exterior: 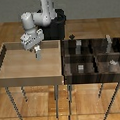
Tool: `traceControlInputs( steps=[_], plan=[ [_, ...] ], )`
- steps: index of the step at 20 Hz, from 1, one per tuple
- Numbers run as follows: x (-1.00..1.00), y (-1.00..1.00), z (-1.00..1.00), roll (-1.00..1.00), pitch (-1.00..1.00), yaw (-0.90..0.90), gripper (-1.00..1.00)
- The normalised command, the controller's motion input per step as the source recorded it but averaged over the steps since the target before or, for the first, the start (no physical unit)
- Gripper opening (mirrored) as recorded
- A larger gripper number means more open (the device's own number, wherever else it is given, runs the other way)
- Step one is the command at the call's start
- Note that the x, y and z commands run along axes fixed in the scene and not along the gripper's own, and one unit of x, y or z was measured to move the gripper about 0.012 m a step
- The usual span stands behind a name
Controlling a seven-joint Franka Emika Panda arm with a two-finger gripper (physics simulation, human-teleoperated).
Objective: Place the milk carton into the appropriate compartment.
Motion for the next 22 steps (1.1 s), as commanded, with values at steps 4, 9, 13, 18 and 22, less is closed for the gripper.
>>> traceControlInputs(
  steps=[4,9,13,18,22],
  plan=[
    [0.0,0.0,0.0,0.0,0.0,0.0,-1.0],
    [0.0,0.0,0.0,0.0,0.0,0.0,-1.0],
    [0.0,0.0,0.25,0.0,0.0,0.0,-1.0],
    [0.0,0.0,0.8,0.0,0.0,0.0,-1.0],
    [0.0,0.0,1.0,0.0,0.0,0.0,-1.0]
  ],
)
